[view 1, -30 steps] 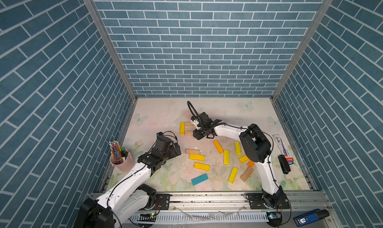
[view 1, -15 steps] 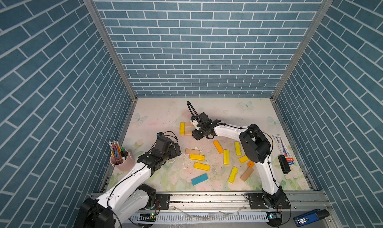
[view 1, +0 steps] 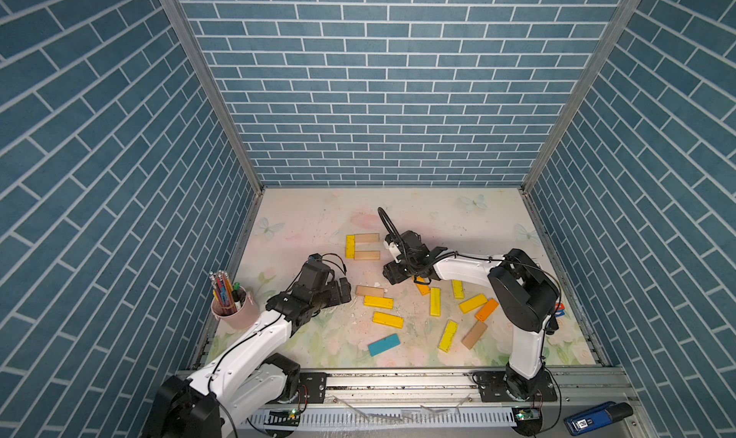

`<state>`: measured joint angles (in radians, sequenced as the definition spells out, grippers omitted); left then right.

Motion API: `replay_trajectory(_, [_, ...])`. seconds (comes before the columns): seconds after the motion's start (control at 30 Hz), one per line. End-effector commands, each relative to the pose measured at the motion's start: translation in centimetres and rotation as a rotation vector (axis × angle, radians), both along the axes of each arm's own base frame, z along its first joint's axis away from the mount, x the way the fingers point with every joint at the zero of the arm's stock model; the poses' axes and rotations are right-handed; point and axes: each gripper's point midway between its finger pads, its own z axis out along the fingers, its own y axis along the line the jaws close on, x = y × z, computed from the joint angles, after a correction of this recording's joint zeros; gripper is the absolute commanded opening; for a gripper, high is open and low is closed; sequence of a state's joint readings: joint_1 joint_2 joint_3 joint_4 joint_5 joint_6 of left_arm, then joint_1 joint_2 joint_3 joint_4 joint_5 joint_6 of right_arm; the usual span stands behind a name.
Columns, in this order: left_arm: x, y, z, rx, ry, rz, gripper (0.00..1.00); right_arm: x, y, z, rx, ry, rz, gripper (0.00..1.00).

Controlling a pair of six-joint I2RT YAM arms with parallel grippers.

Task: Assemble the number 8 with building blocks
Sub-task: Assemble the building block at the center of the board, then pick up the building block from the center of the board.

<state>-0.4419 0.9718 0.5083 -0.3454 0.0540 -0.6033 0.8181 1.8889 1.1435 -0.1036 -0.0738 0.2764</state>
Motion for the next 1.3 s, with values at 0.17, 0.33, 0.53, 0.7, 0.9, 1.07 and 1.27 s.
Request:
replay_trajectory(0.17, [1.4, -2.7, 1.0, 0.043, 0.001, -0.147, 1.00, -1.2, -2.3, 4.9, 0.128, -0.069, -0.120, 0.72])
replay_trajectory(0.33, [1.6, -4.6, -0.1, 0.129, 0.041, -0.232, 1.00, -2.2, -4.3, 5.9, 0.122, -0.097, -0.145, 0.72])
replay_trajectory(0.53, [2.0, -6.6, -1.7, 0.228, 0.125, -0.324, 0.99, -3.3, -6.4, 6.4, 0.117, -0.125, -0.174, 0.72])
replay_trajectory(0.7, [1.9, -7.1, -3.4, 0.338, 0.180, -0.364, 0.98, -4.0, -8.3, 6.5, 0.115, -0.147, -0.221, 0.72])
replay_trajectory(0.9, [2.0, -8.3, -5.2, 0.343, 0.215, -0.377, 0.97, -4.5, -9.4, 6.0, 0.123, -0.152, -0.258, 0.72])
replay_trajectory(1.07, [1.9, -7.9, -5.6, 0.414, 0.236, -0.370, 0.96, -4.6, -9.6, 5.9, 0.138, -0.152, -0.270, 0.72])
replay_trajectory(1.27, [0.9, -5.8, -5.1, 0.445, 0.238, -0.304, 0.97, -4.9, -9.6, 5.7, 0.151, -0.149, -0.263, 0.72])
